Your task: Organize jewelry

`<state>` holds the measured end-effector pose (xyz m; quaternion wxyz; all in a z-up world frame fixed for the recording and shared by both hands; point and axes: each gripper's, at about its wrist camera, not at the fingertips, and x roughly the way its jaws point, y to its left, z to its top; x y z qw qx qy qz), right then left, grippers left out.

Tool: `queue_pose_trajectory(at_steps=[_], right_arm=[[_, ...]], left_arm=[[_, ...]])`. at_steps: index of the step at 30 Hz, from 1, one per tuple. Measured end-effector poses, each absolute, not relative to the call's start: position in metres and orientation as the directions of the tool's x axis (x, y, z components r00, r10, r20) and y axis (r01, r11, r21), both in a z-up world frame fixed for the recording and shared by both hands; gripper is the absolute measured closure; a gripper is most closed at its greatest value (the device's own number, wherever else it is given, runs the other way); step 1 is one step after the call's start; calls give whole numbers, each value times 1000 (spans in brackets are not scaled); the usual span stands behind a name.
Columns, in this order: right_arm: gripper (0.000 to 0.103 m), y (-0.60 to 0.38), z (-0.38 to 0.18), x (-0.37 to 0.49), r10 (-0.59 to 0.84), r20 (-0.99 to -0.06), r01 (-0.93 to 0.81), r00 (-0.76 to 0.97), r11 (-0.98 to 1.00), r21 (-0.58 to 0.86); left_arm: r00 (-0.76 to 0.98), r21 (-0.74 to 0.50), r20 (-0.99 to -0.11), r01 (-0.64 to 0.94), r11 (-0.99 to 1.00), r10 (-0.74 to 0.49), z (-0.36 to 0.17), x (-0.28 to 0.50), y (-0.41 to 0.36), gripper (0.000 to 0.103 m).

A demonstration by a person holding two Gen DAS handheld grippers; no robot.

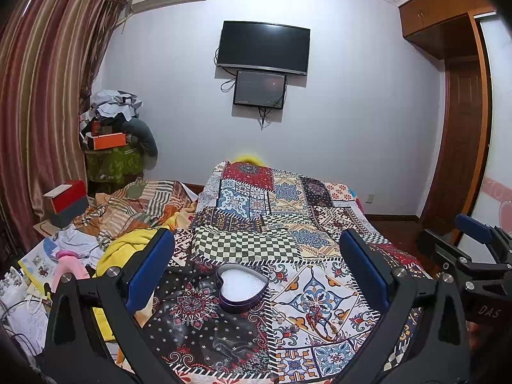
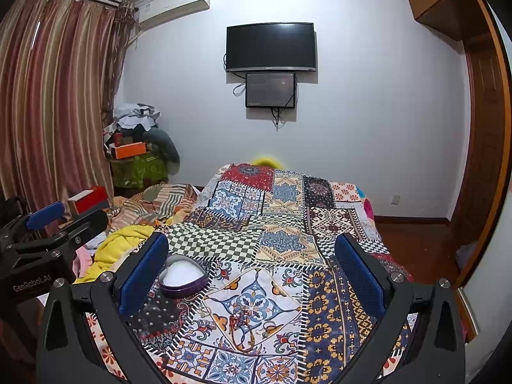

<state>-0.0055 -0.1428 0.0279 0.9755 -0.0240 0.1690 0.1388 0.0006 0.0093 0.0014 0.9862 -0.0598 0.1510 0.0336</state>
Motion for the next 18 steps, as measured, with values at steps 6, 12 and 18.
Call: queue_pose_trajectory(at_steps=[6, 12, 18], right_arm=[[0, -144, 23, -3, 259, -350, -276, 900, 961, 3], [0, -146, 11, 6, 240, -393, -262, 888, 965, -2], [0, -154, -17, 24, 186, -481, -224, 857, 974, -23]], left_arm=[[951, -104, -305, -87, 991, 52, 2, 2, 8, 0], [938, -114, -343, -96, 989, 52, -11, 13, 12, 0], [913, -120, -402, -132, 984, 73, -30, 27, 22, 0]])
